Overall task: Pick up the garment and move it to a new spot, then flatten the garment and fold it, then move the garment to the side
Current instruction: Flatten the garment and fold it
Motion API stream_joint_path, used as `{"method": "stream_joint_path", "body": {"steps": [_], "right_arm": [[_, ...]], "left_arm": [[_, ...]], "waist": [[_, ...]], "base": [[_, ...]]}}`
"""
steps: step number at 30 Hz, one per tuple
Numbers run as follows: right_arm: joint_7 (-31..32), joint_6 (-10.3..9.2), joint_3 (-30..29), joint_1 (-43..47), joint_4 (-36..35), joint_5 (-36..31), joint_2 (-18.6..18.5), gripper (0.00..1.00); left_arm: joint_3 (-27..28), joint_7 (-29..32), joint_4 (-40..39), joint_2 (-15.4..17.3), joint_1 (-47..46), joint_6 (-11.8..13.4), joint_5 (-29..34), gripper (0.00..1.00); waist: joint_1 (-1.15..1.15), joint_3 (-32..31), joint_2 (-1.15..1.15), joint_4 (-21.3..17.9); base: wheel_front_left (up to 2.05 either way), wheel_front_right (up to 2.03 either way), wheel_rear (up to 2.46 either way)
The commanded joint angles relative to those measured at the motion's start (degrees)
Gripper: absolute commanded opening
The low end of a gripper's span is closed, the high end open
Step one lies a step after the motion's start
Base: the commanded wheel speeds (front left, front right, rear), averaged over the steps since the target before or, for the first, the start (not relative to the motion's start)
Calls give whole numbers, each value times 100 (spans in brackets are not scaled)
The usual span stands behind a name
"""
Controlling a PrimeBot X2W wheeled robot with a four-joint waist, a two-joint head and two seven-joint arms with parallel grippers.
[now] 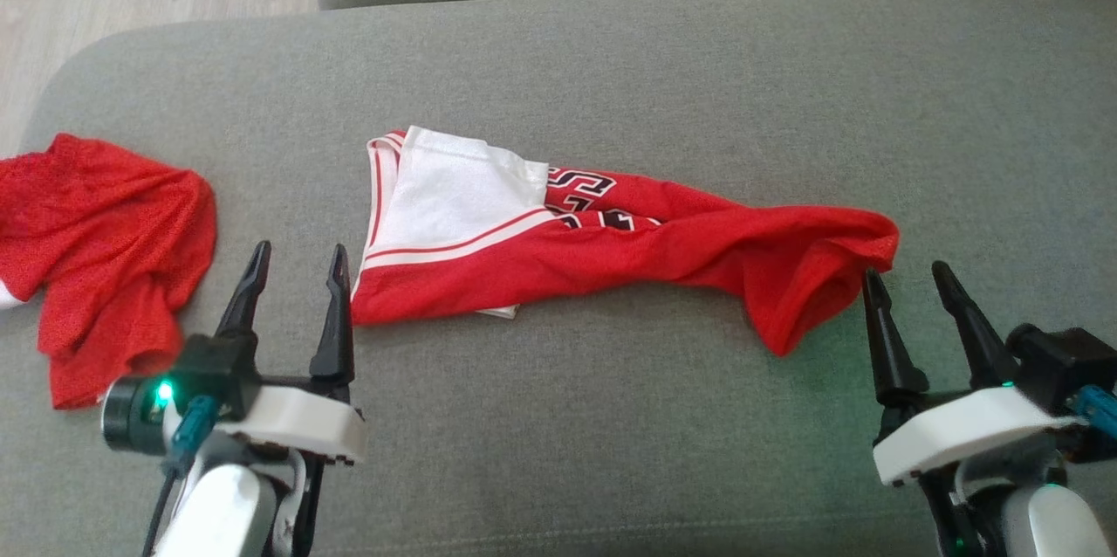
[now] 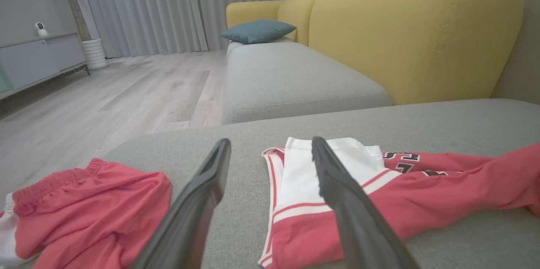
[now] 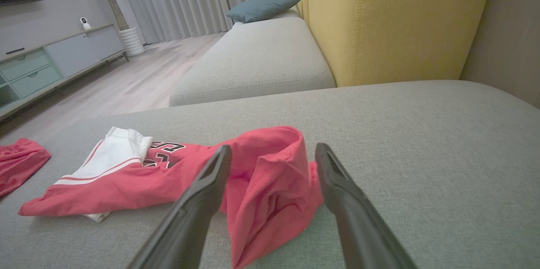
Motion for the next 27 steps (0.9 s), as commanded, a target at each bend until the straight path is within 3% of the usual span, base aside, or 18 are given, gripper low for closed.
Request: {"method": "stream_joint_path", "body": {"steps": [1, 10, 24, 25, 26, 27], "right_arm": [[-14, 23, 130, -104, -236, -25, -37, 100], [85, 23, 91, -125, -163, -31, -25, 100], [294, 23, 358, -845, 1081, 126, -19, 100], [312, 23, 375, -888, 1145, 162, -19, 73], [311, 23, 378, -929, 1185, 183, -20, 21], [309, 23, 367, -957, 1211, 188, -42, 0]], "left_arm": [[245, -70, -127, 62, -160, -20, 64, 100], [276, -70, -96, -22, -204, -98, 160, 100], [250, -70, -142, -222, -556, -199, 375, 100], [257, -70, -142, -233, -564, -206, 384, 100], [266, -70, -142, -245, -572, -211, 393, 100], [274, -70, -141, -256, -579, -217, 401, 100]], "waist": [[0, 1, 0, 2], [0, 55, 0, 29], [0, 505, 0, 204], [0, 525, 0, 211], [0, 541, 0, 215], [0, 553, 0, 219]], "base": [[0, 0, 0], [0, 0, 0], [0, 0, 0], [0, 0, 0], [0, 0, 0], [0, 0, 0]]}}
